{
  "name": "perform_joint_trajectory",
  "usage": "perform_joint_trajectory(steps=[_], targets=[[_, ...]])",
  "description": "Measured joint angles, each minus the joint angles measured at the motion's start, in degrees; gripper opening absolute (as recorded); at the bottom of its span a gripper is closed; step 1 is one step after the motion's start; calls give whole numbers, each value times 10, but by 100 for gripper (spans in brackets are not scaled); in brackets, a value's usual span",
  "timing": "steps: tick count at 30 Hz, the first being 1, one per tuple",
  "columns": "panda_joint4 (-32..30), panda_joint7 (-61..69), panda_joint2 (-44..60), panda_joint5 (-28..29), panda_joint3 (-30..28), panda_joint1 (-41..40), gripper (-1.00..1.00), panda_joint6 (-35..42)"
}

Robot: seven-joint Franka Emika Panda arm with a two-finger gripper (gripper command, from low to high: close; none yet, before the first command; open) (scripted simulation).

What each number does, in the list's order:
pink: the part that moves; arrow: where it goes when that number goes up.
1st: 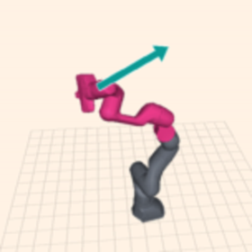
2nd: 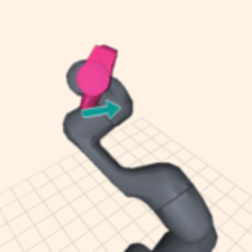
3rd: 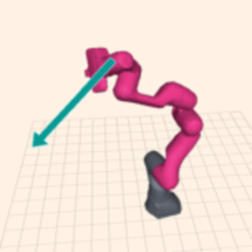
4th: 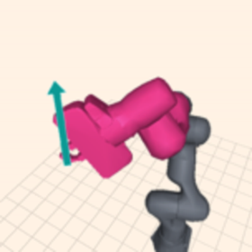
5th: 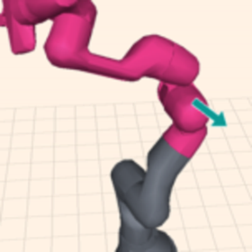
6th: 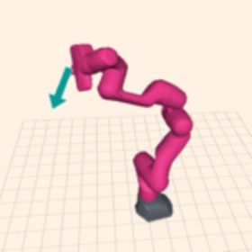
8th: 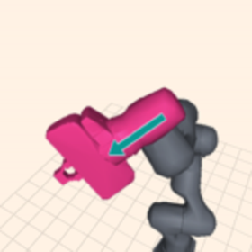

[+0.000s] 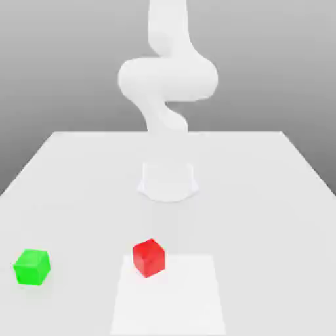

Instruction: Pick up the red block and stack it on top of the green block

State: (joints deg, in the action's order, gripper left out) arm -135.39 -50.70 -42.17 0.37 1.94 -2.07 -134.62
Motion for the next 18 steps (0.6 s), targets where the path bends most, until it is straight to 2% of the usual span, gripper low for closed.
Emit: perform_joint_trajectory(steps=[10, 16, 18], targets=[[-169, -226, 178, 4, 69, -94, 0, -133], [-281, -366, 308, -17, 86, -134, 0, -229], [-301, -406, 371, -19, 84, -142, 0, -275]])
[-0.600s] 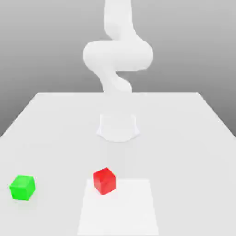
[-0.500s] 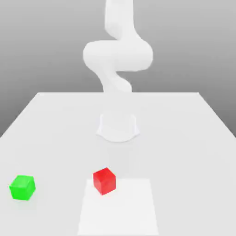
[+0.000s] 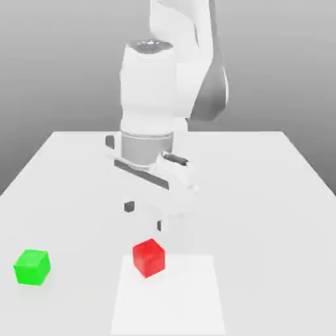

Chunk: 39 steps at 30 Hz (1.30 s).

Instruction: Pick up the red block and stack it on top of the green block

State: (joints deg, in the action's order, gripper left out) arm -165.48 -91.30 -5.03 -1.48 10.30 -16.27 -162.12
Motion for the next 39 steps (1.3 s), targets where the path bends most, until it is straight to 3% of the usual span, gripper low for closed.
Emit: perform_joint_trajectory(steps=[5, 10, 11, 18, 30, 39], targets=[[3, -48, 82, 44, -12, -5, 0, -66], [10, -80, 153, 91, -62, 33, 0, -127], [11, -82, 162, 94, -70, 40, -100, -134], [11, -83, 161, 96, -70, 40, -100, -135], [-11, -14, 8, -1, -38, 33, -100, -4], [153, 4, 65, -2, -146, -143, -100, 103]])
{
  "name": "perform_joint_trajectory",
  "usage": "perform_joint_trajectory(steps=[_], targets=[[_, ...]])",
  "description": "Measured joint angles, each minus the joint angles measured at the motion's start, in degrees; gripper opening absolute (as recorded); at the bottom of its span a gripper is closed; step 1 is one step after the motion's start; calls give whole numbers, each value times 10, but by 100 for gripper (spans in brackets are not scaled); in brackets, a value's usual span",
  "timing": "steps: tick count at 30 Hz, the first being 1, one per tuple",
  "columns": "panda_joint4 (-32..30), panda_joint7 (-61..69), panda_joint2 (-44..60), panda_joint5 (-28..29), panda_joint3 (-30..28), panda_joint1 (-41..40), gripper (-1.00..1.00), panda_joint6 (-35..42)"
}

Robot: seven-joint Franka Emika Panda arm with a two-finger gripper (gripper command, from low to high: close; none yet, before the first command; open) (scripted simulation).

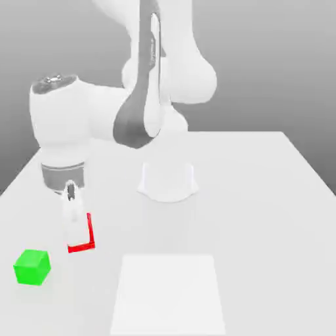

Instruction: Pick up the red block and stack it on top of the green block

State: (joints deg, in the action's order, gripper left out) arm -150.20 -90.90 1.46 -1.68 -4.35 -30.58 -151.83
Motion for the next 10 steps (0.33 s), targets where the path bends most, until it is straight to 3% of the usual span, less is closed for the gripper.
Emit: perform_joint_trajectory(steps=[6, 7, 10], targets=[[37, 11, 105, -10, -4, -34, -100, -66], [38, 13, 117, -13, -2, -35, 100, -77], [38, 13, 117, -13, -2, -35, 100, -77]])
